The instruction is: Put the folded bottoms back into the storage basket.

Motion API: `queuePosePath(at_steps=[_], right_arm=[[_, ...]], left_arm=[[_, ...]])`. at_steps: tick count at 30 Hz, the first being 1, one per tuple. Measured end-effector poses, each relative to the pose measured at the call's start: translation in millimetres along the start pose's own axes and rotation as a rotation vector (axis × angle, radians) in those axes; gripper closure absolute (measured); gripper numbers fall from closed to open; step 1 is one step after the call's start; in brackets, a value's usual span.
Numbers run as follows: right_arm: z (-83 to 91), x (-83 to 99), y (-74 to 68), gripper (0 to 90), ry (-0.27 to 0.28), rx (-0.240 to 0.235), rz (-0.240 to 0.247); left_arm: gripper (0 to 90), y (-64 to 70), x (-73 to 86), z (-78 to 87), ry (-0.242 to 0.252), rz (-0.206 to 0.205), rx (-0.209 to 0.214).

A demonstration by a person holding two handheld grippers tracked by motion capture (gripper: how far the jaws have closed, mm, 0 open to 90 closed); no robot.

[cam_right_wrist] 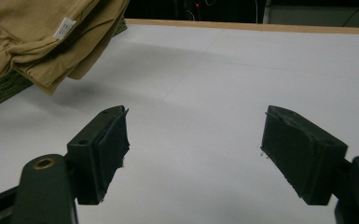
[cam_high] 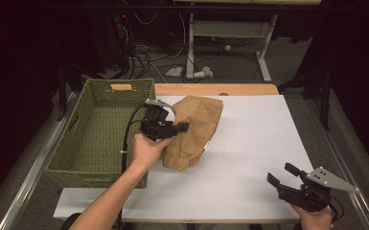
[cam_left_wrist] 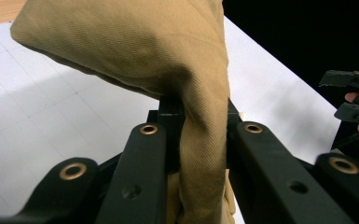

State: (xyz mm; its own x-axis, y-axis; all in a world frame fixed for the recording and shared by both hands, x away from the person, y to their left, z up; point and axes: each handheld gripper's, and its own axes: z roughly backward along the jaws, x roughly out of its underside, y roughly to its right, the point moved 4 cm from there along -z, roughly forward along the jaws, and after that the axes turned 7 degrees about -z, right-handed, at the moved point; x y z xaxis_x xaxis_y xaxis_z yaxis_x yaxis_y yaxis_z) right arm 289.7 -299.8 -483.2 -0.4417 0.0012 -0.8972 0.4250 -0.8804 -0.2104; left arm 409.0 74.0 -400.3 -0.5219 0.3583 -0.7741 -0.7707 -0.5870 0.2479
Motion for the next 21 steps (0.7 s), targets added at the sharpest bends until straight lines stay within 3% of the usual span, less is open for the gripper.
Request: queuePosePath(at_steps=[21], right_arm=[[0.0,0.0,0.1,23.5,0.0,0.0,0.0]], left_arm=[[77.5,-6.1,1.6,20.2,0.036,0.02,-0.006]])
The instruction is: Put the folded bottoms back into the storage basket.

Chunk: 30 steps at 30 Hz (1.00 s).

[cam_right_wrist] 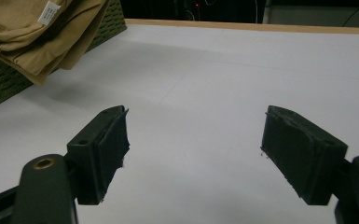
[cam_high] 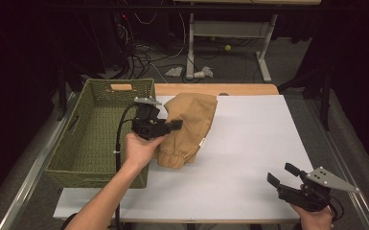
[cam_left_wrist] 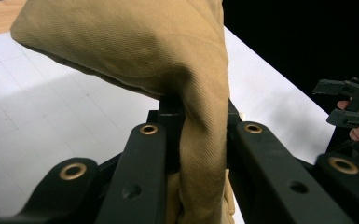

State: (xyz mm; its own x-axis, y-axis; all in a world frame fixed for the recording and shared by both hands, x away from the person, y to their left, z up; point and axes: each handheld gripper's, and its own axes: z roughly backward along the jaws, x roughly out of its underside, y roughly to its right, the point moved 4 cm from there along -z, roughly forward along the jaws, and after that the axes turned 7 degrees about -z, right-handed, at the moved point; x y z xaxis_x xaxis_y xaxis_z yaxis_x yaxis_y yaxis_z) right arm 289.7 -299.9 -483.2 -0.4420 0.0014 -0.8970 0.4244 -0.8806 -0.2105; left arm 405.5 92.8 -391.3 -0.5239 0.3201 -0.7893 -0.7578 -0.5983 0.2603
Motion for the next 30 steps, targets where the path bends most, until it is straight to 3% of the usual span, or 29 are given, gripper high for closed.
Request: queuePosePath(at_steps=[30], right_arm=[[-0.3,0.0,0.1,23.6,0.0,0.001,0.0]], left_arm=[[77.5,-9.8,1.8,31.1,0.053,0.029,-0.019]])
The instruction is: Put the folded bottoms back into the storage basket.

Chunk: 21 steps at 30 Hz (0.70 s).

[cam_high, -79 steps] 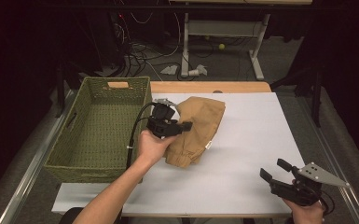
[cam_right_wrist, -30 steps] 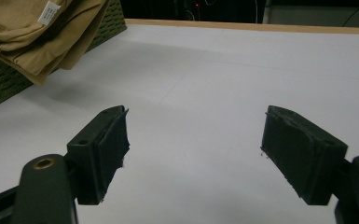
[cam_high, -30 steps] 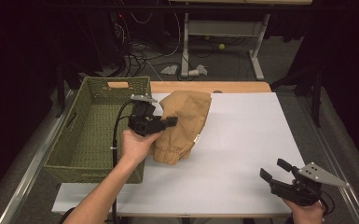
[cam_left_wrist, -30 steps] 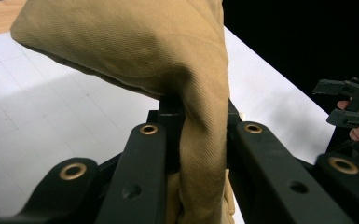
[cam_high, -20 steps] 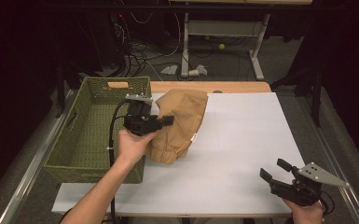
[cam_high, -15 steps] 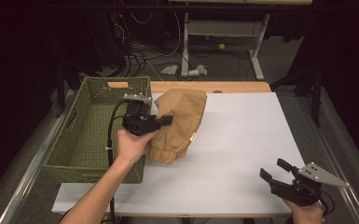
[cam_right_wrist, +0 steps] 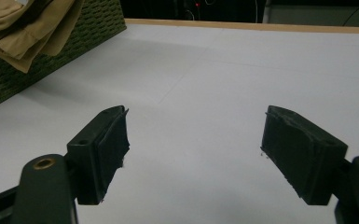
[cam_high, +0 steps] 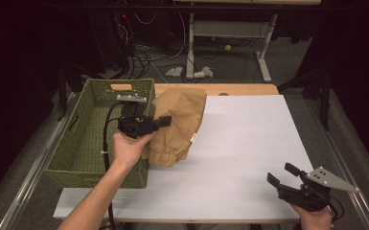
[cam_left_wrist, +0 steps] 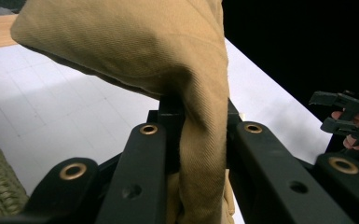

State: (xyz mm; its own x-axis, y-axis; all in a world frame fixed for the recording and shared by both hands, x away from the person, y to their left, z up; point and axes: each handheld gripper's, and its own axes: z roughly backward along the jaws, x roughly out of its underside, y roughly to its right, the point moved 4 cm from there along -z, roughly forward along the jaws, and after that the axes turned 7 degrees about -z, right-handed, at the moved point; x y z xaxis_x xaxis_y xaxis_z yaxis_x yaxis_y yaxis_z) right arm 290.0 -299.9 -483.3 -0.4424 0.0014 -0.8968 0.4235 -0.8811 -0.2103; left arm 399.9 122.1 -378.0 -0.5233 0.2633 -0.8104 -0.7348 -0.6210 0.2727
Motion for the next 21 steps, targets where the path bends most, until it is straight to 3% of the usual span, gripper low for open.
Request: queuePosePath(at_steps=[21], right_arm=[[-0.1,0.0,0.1,23.5,0.0,0.001,-0.001]], left_arm=[[77.6,-14.6,1.3,33.9,0.068,0.039,-0.022]])
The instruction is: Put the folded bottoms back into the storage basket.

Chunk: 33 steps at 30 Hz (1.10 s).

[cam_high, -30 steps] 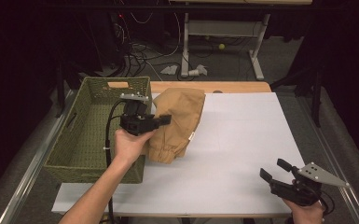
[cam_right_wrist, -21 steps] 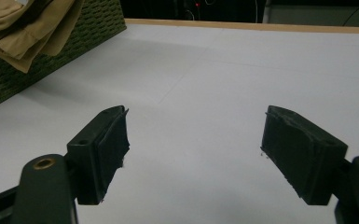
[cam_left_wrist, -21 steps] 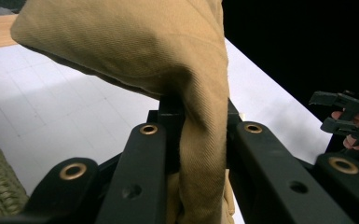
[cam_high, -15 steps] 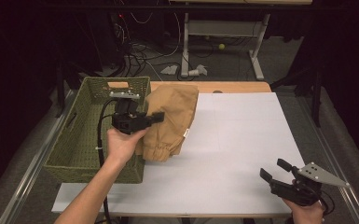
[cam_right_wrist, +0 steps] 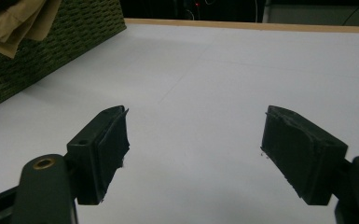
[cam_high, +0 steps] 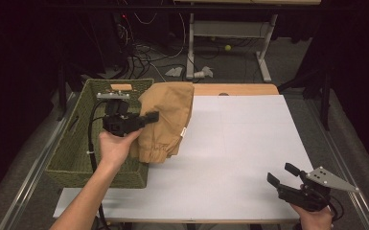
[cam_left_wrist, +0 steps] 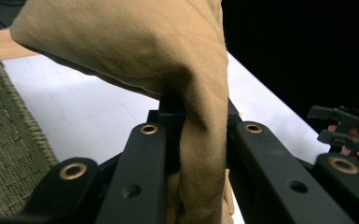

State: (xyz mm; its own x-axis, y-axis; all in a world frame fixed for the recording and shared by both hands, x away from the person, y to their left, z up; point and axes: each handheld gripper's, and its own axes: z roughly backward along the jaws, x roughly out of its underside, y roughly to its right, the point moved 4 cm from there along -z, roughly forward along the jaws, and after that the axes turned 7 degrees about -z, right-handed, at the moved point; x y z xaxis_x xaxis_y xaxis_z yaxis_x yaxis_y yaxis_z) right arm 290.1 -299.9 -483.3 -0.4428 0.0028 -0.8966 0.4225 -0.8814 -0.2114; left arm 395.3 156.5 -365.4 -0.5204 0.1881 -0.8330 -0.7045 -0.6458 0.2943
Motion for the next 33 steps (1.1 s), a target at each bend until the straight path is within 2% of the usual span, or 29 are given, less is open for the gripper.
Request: queuePosePath(at_steps=[11,33], right_arm=[[-0.1,0.0,0.0,23.5,0.0,0.002,0.0],[-1.2,0.4,0.0,23.5,-0.004,0.004,-0.001]], left_arm=[[77.6,-12.8,4.9,20.9,0.024,0.025,-0.039],[77.6,-30.8,12.3,51.6,0.068,0.064,-0.088]])
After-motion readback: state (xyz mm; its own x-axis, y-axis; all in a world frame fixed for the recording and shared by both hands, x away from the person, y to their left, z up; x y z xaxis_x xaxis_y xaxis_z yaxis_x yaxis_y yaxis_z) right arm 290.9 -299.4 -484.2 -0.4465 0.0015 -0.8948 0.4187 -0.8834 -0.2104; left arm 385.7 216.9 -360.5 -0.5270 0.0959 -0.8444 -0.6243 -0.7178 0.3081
